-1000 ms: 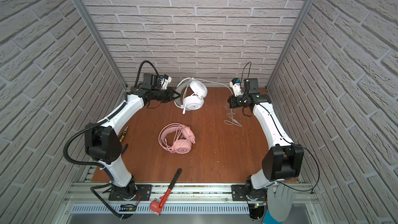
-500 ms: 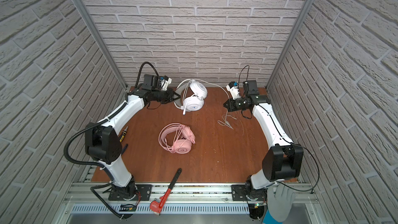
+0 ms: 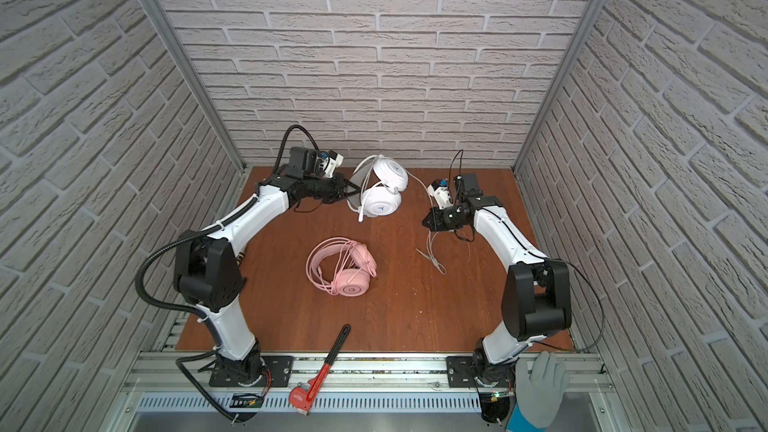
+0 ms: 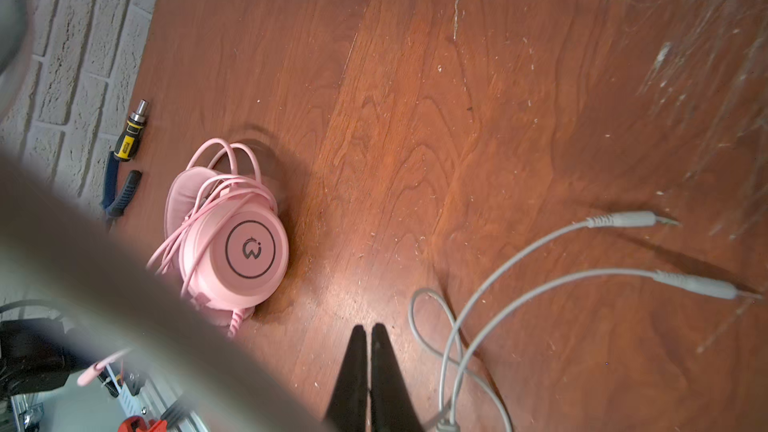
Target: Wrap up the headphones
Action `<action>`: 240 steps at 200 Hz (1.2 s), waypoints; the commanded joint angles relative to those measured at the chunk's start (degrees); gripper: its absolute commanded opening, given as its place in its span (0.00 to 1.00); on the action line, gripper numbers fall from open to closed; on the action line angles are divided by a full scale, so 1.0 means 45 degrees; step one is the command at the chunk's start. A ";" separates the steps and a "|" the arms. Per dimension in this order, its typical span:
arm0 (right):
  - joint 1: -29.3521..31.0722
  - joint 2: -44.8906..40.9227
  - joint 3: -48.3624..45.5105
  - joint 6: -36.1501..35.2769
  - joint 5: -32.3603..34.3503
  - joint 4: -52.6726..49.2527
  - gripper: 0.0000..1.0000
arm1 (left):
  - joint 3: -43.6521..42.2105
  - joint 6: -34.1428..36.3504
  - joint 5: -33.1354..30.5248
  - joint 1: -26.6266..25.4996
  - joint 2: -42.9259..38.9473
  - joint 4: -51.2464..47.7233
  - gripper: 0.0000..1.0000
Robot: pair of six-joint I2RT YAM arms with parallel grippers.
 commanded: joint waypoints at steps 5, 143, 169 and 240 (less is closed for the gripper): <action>0.0345 0.0380 -0.0597 0.1258 0.0236 0.2165 0.07 | 0.0943 -0.0112 0.1046 -0.0485 0.0089 0.0692 0.00; 0.1329 0.1918 -0.2944 0.2716 0.0809 0.5778 0.15 | 0.1999 -0.0769 0.1181 -0.0805 -0.0242 0.0804 0.00; 0.1364 0.1704 -0.3407 0.2635 0.1050 0.5880 0.15 | 0.2611 -0.0779 0.1057 -0.0794 -0.0348 0.0588 0.00; 0.1497 0.1281 -0.4174 0.2355 0.0899 0.5793 0.15 | 0.2792 -0.1975 -0.0214 -0.0525 -0.0512 0.1579 0.00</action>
